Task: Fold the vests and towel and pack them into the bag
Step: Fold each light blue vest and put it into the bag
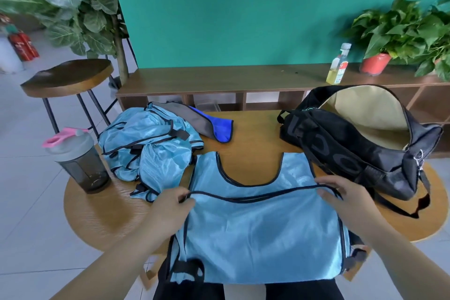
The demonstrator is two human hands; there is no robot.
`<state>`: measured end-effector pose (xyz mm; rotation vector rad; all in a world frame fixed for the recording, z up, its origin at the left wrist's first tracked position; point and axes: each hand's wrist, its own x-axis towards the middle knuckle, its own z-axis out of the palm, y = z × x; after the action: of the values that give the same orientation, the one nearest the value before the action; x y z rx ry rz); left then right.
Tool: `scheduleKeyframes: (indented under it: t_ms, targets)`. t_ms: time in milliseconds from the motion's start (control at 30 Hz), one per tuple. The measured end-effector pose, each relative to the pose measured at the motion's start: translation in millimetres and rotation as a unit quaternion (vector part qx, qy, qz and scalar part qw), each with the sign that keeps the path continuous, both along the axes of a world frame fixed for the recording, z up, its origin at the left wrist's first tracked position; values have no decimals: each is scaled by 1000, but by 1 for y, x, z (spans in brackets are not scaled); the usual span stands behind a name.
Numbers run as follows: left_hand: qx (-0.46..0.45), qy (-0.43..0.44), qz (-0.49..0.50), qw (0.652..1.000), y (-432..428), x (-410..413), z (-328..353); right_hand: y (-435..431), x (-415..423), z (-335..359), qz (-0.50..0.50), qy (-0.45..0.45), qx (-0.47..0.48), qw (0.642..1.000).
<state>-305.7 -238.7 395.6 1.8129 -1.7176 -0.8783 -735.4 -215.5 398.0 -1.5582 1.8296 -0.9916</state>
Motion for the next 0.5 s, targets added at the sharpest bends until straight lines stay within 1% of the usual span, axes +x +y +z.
scheduleKeyframes:
  t_ms: [67,100,167,200,233,300,367,433,500]
  targets:
    - [-9,27,25,999,-16,-2,16,-10,3,12,-8,-55,-11,998]
    - [-23,38,41,998,-28,-4,22,-19,6,17,-16,-60,-16,998]
    - [-43,71,65,994,-52,-13,28,-41,10,17,-43,-22,-15,999]
    - [-45,79,61,994,-63,-18,26,-52,12,14,-54,3,-1,999]
    - [-45,73,41,995,-73,-23,20,-62,15,8,-57,26,20,998]
    - [-27,25,-10,999,-87,-27,0,-72,19,-9,-48,71,67,994]
    - [-3,0,-31,1000,-95,-29,-20,-74,21,-27,-56,103,85,989]
    - [-7,-11,-24,1000,-95,-31,-30,-66,23,-32,-82,95,70,990]
    - [-33,-40,-19,998,-95,-36,-36,-63,23,-33,-88,79,55,992]
